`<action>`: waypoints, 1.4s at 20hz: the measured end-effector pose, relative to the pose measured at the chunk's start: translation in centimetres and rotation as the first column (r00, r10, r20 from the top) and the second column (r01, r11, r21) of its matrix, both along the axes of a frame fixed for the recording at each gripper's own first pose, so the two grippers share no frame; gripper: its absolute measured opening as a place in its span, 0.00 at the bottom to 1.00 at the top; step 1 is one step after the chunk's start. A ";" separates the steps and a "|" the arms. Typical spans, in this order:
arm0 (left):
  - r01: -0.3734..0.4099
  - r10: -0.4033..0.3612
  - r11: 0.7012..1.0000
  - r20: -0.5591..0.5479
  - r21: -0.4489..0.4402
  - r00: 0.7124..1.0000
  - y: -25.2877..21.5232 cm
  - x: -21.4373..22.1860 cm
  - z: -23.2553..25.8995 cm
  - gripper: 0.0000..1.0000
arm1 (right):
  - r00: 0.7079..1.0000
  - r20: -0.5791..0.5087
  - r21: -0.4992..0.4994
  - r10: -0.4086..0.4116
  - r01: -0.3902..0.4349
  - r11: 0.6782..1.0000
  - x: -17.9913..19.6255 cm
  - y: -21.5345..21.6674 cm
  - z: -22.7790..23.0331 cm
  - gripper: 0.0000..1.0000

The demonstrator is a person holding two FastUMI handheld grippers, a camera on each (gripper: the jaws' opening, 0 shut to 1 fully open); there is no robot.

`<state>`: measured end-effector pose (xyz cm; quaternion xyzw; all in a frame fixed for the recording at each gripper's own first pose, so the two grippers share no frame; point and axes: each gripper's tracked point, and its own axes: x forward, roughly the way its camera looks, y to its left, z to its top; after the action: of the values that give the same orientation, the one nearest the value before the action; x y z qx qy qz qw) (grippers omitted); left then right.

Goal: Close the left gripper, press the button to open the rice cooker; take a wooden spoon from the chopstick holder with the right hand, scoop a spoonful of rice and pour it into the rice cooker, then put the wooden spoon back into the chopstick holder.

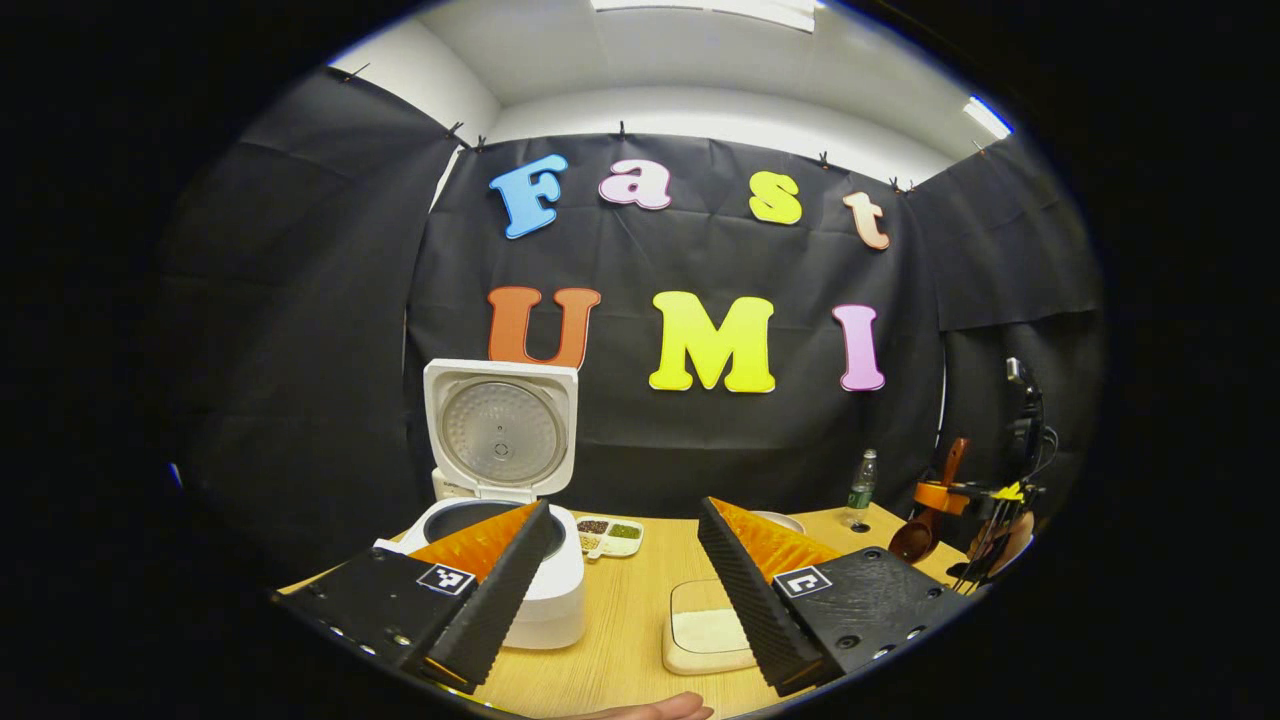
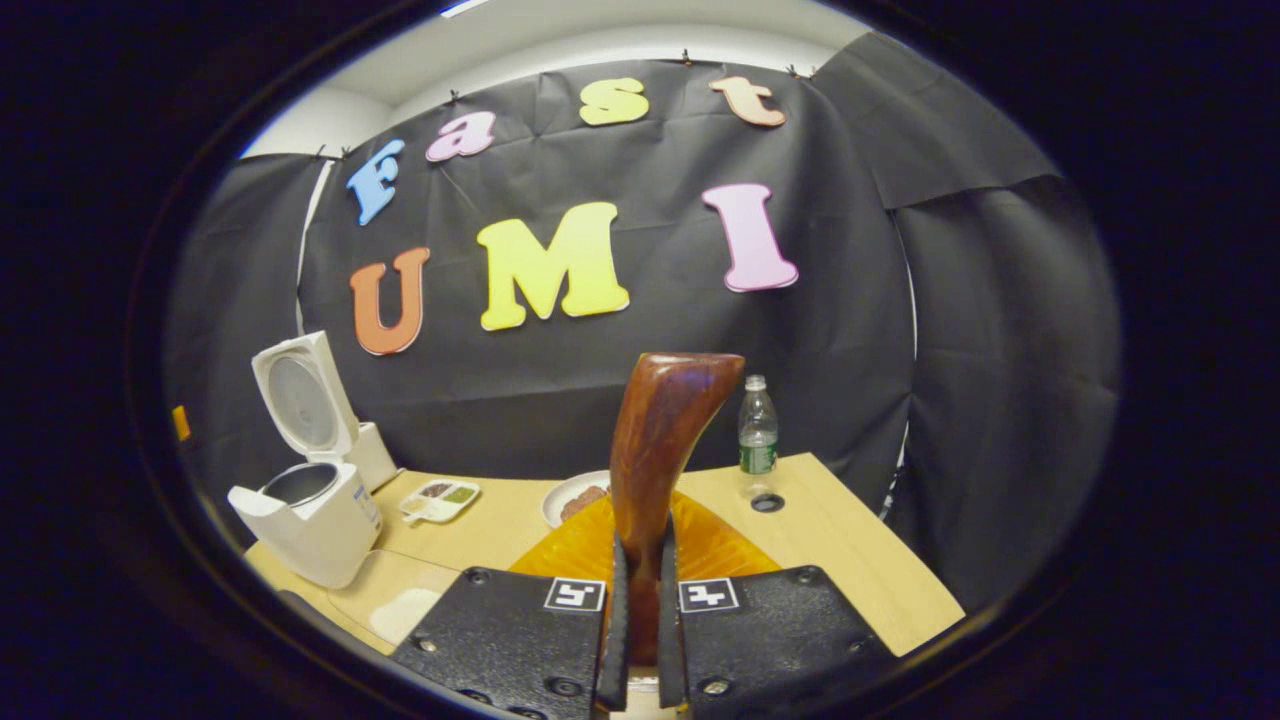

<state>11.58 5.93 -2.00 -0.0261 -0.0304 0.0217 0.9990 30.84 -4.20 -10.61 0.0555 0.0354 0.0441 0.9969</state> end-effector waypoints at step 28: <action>-0.111 0.105 0.992 0.083 0.065 0.991 14.0 15.4 12.8 0.93 | 0.993 0.113 -0.112 -0.022 0.035 0.993 -10.1 1.0 2.3 1.00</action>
<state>26.93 19.94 10.75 0.0094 -0.0719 0.0738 0.9946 20.69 -3.18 -8.32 -0.0035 -0.0185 0.0309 0.9993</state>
